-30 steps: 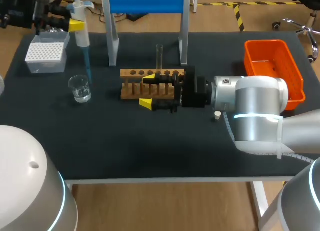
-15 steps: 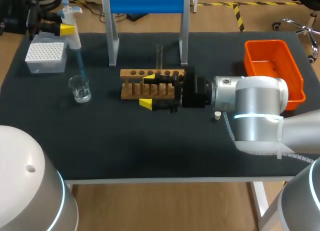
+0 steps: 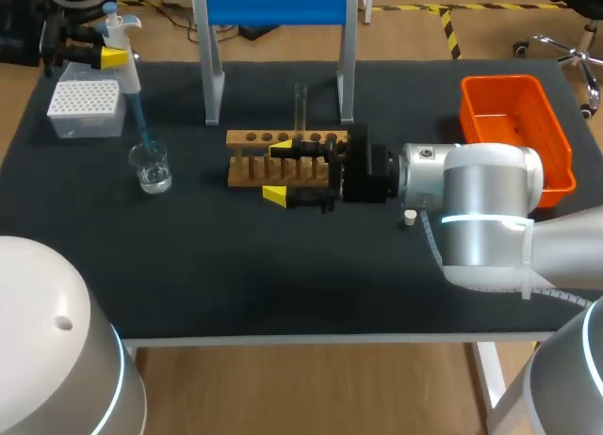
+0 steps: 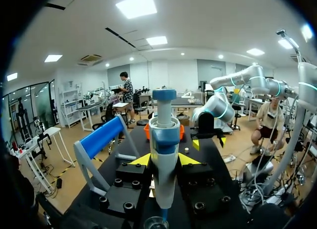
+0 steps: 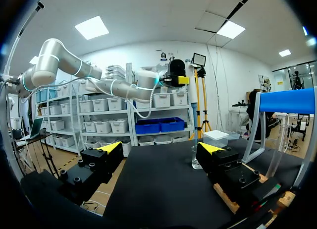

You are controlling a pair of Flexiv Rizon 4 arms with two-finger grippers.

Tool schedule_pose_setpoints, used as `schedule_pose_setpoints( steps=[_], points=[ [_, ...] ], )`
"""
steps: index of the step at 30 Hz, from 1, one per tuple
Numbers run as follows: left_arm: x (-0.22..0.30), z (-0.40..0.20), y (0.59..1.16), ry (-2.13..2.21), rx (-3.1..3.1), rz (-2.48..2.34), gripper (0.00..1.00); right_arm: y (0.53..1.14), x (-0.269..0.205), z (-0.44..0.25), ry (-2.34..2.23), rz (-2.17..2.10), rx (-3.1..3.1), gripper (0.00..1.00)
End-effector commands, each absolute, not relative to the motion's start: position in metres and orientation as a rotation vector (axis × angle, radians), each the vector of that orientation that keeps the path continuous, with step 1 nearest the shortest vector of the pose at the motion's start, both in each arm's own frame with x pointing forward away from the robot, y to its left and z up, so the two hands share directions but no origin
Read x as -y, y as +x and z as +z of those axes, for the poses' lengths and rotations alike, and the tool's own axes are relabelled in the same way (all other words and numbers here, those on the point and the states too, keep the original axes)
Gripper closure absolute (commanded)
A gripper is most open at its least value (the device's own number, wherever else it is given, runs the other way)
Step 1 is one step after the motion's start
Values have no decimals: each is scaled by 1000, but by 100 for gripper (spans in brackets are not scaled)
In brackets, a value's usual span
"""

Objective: Invert the test tube, pick up the pipette, mount the tip to pipette, aspirate from beaker and dispense into the tube, eject the tip, return the pipette, and cap with the stopper.

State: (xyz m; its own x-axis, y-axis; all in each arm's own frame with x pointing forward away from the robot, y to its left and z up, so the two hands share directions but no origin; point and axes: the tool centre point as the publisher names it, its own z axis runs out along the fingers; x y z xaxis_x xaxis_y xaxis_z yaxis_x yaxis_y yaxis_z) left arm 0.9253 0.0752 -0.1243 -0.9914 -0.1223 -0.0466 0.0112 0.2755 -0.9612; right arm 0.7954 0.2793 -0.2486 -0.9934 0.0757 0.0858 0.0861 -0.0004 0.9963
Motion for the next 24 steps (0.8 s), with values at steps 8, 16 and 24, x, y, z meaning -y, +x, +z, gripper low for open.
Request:
schedule_pose_setpoints(
  steps=[8,16,24],
  points=[
    [-80,-133,932,-102,-2432,-1830,100,796,-279,-249,-178,-2209,2215,0],
    [-80,-133,932,-102,-2432,-1830,100,796,-279,-249,-178,-2209,2215,0],
    [-80,-133,932,-102,-2432,-1830,100,796,-279,-249,-178,-2209,2215,0]
  ],
)
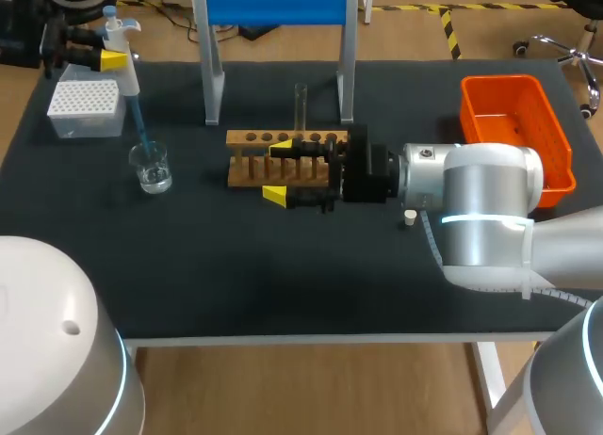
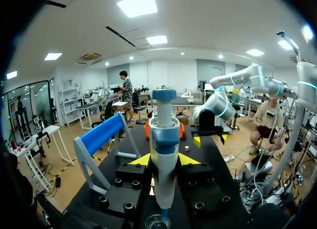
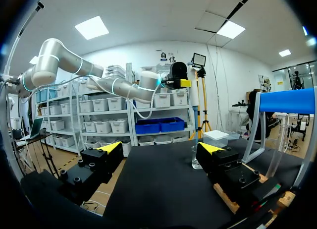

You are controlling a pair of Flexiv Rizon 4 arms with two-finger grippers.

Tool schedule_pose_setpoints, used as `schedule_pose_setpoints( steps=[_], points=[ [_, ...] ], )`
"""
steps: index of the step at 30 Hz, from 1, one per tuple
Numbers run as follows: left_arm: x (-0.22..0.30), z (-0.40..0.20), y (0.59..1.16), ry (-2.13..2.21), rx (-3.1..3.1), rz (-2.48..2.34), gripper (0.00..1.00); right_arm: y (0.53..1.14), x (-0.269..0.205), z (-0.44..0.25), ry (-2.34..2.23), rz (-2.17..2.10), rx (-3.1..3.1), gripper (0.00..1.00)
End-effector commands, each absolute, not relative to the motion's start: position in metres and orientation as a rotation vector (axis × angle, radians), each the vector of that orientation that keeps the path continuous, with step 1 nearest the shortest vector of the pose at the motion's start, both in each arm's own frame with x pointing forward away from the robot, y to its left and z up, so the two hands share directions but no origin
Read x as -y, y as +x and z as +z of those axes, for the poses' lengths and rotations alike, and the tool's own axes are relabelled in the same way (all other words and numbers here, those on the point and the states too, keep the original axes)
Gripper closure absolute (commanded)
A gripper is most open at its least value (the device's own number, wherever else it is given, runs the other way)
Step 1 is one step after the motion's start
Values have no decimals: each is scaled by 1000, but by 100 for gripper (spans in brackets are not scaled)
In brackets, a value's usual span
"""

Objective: Invert the test tube, pick up the pipette, mount the tip to pipette, aspirate from beaker and dispense into the tube, eject the tip, return the pipette, and cap with the stopper.

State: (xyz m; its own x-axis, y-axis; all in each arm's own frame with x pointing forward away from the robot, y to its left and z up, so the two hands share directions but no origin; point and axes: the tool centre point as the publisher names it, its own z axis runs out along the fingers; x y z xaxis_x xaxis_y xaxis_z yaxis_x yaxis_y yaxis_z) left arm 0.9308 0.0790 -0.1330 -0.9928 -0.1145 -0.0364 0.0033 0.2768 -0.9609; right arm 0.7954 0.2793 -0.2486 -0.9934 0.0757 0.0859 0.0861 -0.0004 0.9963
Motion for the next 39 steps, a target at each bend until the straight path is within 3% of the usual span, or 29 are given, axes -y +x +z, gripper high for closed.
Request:
schedule_pose_setpoints(
  steps=[1,16,39],
  points=[
    [-80,-133,932,-102,-2432,-1830,100,796,-279,-249,-178,-2209,2215,0],
    [-80,-133,932,-102,-2432,-1830,100,792,-290,-258,-239,-2147,2428,0],
    [-80,-133,932,-102,-2432,-1830,100,807,-382,-279,-432,-1994,2736,0]
  ],
)
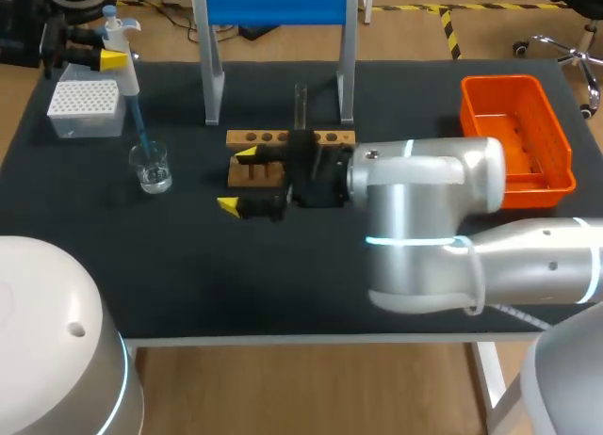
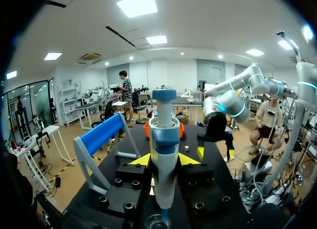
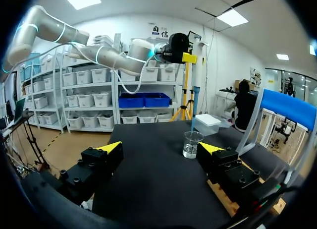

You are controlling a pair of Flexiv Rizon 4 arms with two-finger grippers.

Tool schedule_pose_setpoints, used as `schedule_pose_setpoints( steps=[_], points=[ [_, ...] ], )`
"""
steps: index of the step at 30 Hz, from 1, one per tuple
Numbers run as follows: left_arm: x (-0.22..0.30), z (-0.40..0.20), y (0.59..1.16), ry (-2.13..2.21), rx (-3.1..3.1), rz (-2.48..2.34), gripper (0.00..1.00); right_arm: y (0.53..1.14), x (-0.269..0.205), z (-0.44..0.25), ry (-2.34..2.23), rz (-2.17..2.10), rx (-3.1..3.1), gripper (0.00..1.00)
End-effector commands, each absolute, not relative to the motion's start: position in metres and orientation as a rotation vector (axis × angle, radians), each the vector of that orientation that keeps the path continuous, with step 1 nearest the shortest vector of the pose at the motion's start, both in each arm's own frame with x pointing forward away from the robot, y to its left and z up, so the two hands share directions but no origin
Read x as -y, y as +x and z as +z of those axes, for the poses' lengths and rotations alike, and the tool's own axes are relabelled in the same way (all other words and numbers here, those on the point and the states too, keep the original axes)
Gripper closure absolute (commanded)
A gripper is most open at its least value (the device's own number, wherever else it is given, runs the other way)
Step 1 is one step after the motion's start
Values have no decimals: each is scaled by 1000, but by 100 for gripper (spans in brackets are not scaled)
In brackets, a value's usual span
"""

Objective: Invert the test tube, pick up the pipette, mount the tip to pipette, aspirate from beaker and dispense into the tube, eject the tip, return the pipette, and cap with the stopper.

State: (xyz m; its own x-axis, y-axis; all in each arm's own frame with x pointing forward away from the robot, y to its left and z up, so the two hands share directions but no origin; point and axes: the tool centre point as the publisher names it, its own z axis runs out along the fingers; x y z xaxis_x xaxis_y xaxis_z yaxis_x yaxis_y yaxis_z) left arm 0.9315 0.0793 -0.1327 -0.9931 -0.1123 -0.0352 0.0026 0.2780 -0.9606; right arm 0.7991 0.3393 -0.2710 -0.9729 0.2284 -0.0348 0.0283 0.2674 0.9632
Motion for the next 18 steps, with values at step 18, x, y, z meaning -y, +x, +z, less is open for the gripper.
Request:
schedule_pose_setpoints(
  steps=[18],
  points=[
    [-80,-133,932,-102,-2432,-1830,100,821,-388,-297,360,1431,-2331,0]
  ],
)
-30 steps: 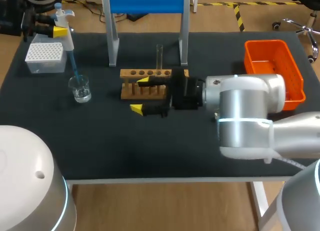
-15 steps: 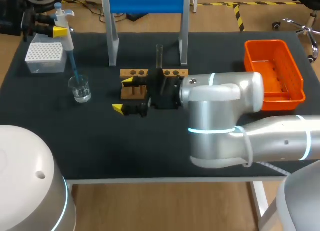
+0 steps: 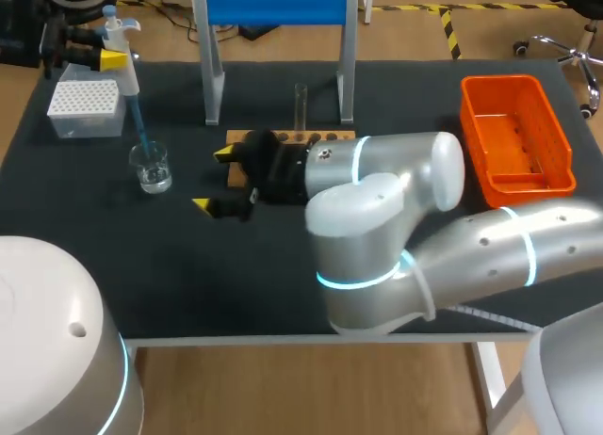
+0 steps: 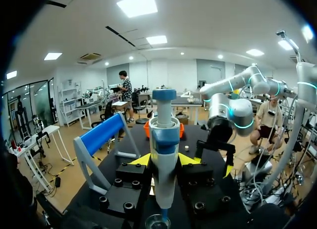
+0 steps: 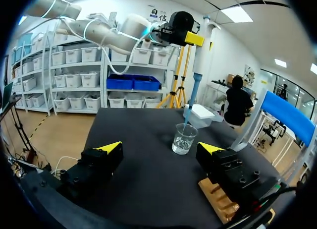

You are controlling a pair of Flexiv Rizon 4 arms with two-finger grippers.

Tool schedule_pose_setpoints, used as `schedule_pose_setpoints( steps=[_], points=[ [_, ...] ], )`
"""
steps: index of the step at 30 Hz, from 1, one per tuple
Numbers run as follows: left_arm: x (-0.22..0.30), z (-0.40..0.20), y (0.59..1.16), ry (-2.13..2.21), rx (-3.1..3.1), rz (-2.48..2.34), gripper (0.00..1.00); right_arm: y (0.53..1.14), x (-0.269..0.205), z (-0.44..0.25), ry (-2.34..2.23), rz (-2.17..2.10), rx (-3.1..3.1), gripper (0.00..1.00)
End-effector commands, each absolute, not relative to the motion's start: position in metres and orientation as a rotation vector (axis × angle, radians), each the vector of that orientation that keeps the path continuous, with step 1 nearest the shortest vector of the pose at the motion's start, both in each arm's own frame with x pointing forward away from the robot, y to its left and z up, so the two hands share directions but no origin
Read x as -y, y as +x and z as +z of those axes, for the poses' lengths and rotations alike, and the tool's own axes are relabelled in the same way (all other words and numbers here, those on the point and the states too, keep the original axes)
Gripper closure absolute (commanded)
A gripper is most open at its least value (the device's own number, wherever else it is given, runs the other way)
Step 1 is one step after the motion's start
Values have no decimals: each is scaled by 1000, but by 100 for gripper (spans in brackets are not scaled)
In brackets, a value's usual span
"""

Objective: Invert the test tube, pick up the pipette, mount the tip to pipette, aspirate from beaker and dispense into the tube, eject the tip, return the pipette, and cap with the stopper.

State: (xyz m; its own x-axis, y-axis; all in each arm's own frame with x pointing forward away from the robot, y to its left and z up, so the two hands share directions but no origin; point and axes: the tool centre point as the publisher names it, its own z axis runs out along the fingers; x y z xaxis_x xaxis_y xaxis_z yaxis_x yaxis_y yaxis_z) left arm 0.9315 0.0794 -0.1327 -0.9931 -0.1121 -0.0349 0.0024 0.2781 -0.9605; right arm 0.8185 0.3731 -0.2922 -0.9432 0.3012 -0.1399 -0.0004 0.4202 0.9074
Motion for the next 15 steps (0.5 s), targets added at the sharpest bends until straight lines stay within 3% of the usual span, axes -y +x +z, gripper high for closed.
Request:
schedule_pose_setpoints(
  steps=[1,15],
  points=[
    [-80,-133,932,-102,-2432,-1830,100,822,-388,-298,368,1428,-2330,0],
    [-80,-133,932,-102,-2432,-1830,100,829,-382,-305,439,1417,-2314,0]
  ],
)
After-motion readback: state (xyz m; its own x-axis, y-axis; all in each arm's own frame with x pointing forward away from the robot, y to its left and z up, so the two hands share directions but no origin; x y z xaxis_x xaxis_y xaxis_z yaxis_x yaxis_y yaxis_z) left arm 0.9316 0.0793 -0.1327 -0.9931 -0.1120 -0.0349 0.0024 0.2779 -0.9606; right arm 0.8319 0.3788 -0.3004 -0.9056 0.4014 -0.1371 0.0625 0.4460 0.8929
